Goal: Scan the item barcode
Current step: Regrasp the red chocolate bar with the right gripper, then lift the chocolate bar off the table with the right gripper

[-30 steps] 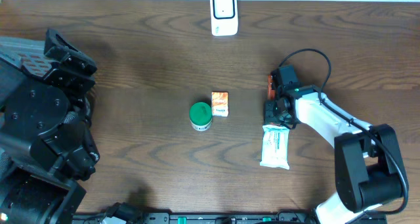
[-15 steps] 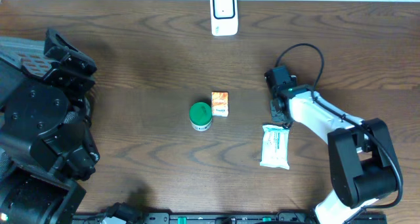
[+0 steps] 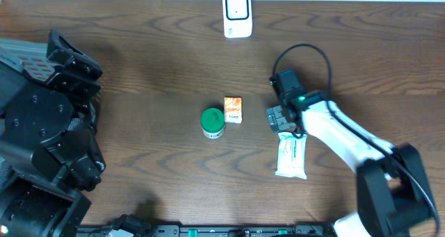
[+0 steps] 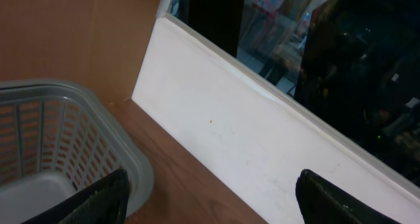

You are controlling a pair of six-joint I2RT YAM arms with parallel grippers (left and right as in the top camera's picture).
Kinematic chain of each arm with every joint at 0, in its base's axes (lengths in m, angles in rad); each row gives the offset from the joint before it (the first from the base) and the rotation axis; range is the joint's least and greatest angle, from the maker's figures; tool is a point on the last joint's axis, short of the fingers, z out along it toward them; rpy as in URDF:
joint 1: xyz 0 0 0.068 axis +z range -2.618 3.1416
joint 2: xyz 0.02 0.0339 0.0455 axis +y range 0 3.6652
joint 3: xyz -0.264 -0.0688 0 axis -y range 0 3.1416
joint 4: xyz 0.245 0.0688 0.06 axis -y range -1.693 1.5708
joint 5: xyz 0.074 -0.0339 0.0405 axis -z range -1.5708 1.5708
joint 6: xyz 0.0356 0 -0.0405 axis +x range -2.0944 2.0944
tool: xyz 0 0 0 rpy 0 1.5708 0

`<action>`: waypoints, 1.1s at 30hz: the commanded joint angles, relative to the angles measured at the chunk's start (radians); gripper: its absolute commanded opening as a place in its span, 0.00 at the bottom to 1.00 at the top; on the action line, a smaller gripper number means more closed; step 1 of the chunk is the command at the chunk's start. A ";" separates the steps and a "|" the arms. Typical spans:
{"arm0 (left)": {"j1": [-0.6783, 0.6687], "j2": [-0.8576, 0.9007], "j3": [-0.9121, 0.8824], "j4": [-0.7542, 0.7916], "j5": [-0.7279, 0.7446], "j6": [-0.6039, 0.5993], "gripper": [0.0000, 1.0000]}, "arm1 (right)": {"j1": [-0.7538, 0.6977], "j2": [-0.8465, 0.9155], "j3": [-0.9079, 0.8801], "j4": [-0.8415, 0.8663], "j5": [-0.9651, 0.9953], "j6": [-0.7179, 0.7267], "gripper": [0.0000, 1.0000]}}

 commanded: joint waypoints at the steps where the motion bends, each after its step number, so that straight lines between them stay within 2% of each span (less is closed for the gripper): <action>1: 0.004 -0.003 0.003 -0.001 -0.016 0.016 0.81 | -0.075 -0.148 0.042 -0.070 -0.236 0.357 0.99; 3: 0.004 -0.003 0.003 -0.001 -0.016 0.016 0.81 | -0.127 -0.193 0.042 -0.129 -0.303 0.538 0.99; 4: 0.004 -0.003 0.003 -0.001 -0.016 0.016 0.81 | -0.156 -0.214 0.042 -0.134 -0.359 0.562 0.99; 7: 0.004 -0.003 0.003 -0.001 -0.016 0.016 0.81 | -0.204 -0.244 0.042 -0.143 -0.416 0.468 0.97; 9: 0.004 -0.003 0.003 -0.001 -0.016 0.016 0.81 | -0.220 -0.243 0.039 -0.144 -0.410 0.523 0.99; 12: 0.004 -0.003 0.003 -0.001 -0.016 0.016 0.81 | -0.235 -0.220 0.008 -0.239 -0.442 0.958 0.99; 14: 0.004 -0.003 0.003 -0.001 -0.016 0.016 0.81 | -0.235 -0.202 -0.039 -0.312 -0.488 1.345 0.99; 15: 0.004 -0.003 0.003 -0.001 -0.016 0.016 0.81 | -0.234 -0.196 -0.072 -0.291 -0.521 1.526 0.99; 17: 0.004 -0.003 0.003 0.000 -0.016 0.016 0.81 | -0.234 -0.196 -0.122 -0.194 -0.545 1.703 0.99; 18: 0.004 -0.003 0.003 0.000 -0.016 0.016 0.81 | -0.234 -0.196 -0.140 -0.146 -0.543 1.743 0.99; 20: 0.004 -0.003 0.003 0.000 -0.016 0.016 0.81 | -0.239 -0.195 -0.174 -0.040 -0.531 1.847 0.89; 22: 0.004 -0.003 0.003 0.000 -0.016 0.016 0.81 | -0.243 -0.196 -0.189 0.069 -0.498 1.880 0.84; 24: 0.004 -0.003 0.003 0.000 -0.016 0.016 0.81 | -0.248 -0.195 -0.190 0.174 -0.419 1.879 0.84; 28: 0.004 -0.003 0.003 0.000 -0.016 0.016 0.81 | -0.266 -0.192 -0.190 0.291 -0.327 1.879 0.94; 33: 0.004 -0.003 0.003 0.000 -0.016 0.016 0.81 | -0.308 -0.161 -0.190 0.331 -0.323 1.879 0.98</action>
